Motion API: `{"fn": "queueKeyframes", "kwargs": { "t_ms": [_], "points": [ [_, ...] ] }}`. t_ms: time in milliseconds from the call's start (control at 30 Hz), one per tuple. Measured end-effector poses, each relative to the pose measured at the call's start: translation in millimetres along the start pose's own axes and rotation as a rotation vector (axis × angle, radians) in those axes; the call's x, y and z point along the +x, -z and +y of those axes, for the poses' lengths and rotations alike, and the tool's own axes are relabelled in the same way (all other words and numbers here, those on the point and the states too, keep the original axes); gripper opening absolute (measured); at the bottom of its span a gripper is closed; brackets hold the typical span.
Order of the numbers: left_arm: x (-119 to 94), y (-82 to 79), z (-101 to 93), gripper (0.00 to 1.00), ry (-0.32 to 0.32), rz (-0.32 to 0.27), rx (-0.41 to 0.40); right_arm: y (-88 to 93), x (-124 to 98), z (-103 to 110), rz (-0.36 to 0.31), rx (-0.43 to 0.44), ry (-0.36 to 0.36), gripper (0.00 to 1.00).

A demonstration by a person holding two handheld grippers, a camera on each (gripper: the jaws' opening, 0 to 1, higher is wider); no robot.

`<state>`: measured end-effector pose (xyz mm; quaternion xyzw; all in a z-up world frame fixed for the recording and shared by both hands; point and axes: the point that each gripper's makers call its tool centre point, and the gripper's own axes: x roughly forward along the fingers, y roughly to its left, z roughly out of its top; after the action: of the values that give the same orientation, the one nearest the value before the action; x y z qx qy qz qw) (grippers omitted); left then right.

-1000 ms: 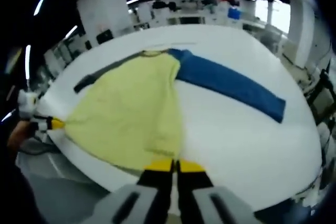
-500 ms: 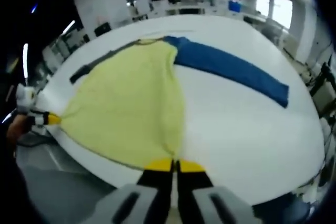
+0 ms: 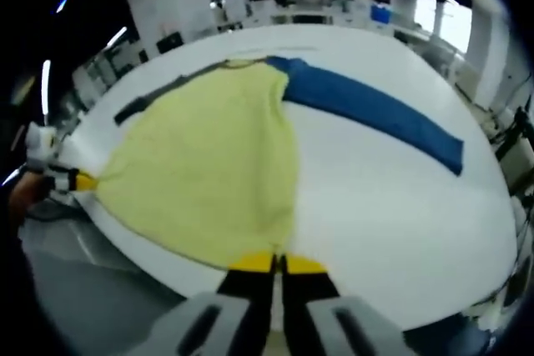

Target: Fold the garment on the visible template until the final outline fits inside the template.

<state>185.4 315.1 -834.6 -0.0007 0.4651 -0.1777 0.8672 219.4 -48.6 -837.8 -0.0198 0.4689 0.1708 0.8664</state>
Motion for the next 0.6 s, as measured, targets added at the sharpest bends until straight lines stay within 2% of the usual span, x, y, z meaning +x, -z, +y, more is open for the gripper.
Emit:
{"fn": "queueKeyframes", "kwargs": {
  "t_ms": [100,233,367,467,600],
  "points": [
    [-2,-7.0,-0.1,0.08,0.021,-0.047,-0.025,-3.3,-2,-1,-0.016,0.027,-0.021,0.06],
    [-7,-19.9,-1.3,0.26,0.026,-0.121,-0.048,-8.7,-7,1,-0.030,0.010,-0.030,0.17],
    [-7,-31.8,4.6,0.43,0.009,-0.185,-0.023,-20.4,-13,5,-0.071,0.009,-0.067,0.26],
    [-9,-37.6,3.4,0.53,0.006,-0.214,-0.005,-35.5,-14,6,-0.122,-0.039,-0.079,0.31],
    [-11,-45.4,5.1,0.61,0.005,-0.256,0.012,-58.7,-11,8,-0.194,-0.133,-0.093,0.46]
  ]
}}
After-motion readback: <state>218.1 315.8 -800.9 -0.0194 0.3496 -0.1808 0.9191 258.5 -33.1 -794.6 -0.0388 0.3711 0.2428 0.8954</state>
